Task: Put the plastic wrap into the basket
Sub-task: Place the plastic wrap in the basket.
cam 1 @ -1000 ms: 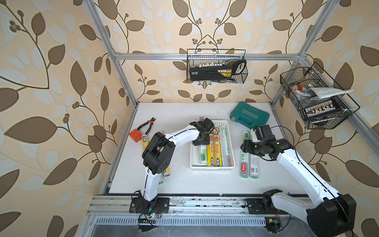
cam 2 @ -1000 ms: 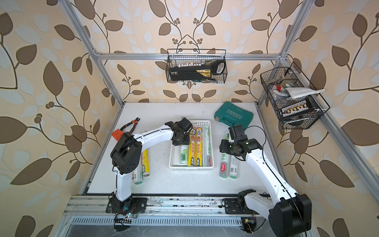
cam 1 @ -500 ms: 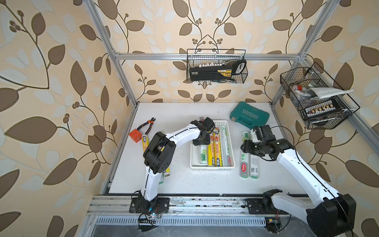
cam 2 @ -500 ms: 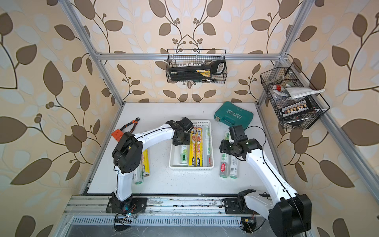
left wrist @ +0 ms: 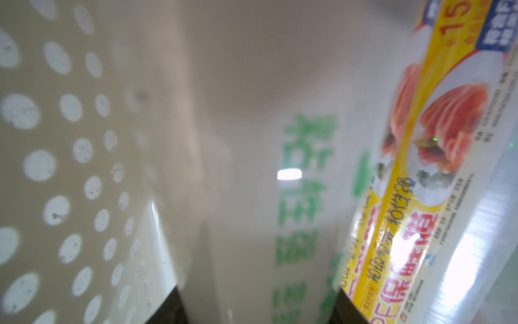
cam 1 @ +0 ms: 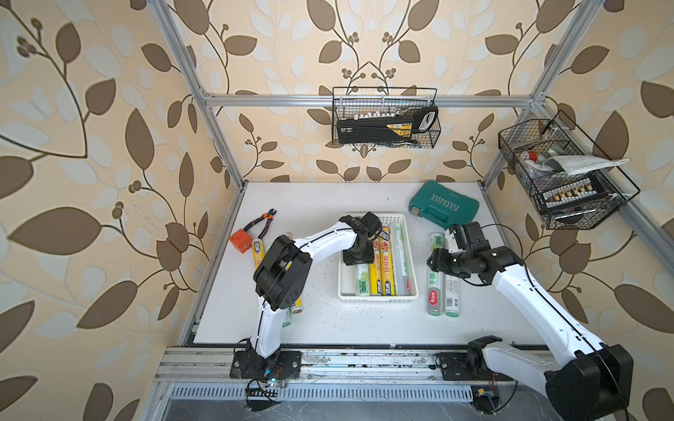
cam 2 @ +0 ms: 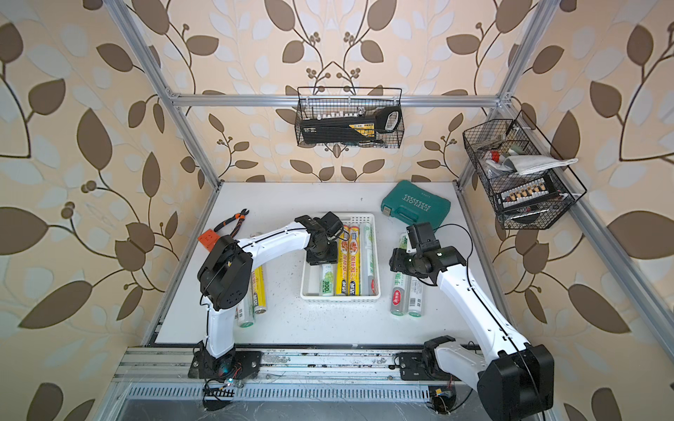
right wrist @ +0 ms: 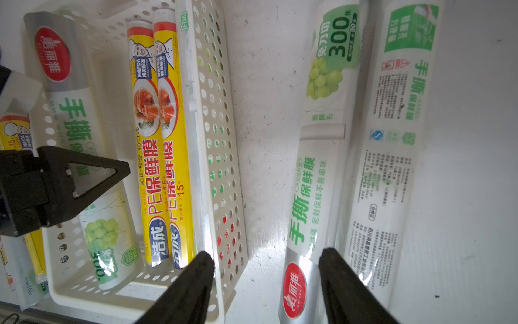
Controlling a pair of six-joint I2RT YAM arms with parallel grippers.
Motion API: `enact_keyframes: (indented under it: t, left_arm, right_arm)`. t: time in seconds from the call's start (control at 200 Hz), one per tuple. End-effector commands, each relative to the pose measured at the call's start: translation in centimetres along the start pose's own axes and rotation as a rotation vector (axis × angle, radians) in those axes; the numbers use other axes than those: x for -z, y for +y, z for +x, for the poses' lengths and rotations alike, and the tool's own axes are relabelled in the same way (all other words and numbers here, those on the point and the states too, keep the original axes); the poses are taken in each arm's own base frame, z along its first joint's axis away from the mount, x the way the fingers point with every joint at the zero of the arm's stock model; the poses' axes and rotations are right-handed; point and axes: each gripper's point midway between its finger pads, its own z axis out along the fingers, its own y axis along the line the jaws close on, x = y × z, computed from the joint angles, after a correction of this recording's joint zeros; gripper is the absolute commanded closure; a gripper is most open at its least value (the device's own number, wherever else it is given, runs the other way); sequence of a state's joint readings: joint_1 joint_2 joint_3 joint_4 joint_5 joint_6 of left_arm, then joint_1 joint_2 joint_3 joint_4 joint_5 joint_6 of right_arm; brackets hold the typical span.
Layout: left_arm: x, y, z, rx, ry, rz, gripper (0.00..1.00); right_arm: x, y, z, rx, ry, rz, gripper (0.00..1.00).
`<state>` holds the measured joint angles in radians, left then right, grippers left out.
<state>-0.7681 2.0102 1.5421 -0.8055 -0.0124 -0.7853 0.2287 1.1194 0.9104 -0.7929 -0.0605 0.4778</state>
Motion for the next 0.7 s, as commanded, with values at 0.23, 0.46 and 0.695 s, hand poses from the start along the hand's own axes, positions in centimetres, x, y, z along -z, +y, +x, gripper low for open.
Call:
enact_keyframes:
  t: [0.23,0.46,0.695]
  left_arm:
    - [0.2,-1.5,-2.0,-0.018,-0.063,0.044,0.56]
    - [0.3,-2.0,-2.4,-0.030,-0.070,0.061,0.51]
    - [0.8,-2.1,-2.7,-0.040,-0.080,0.062,0.44]
  right_arm:
    - [-0.4,-0.4,0.7,-0.004,0.020,0.007,0.37]
    - [-0.8,-0.6,0.9,-0.011,0.028,0.016,0.37]
    - [-1.3,-1.0,1.2,-0.024,0.041,0.033,0.37]
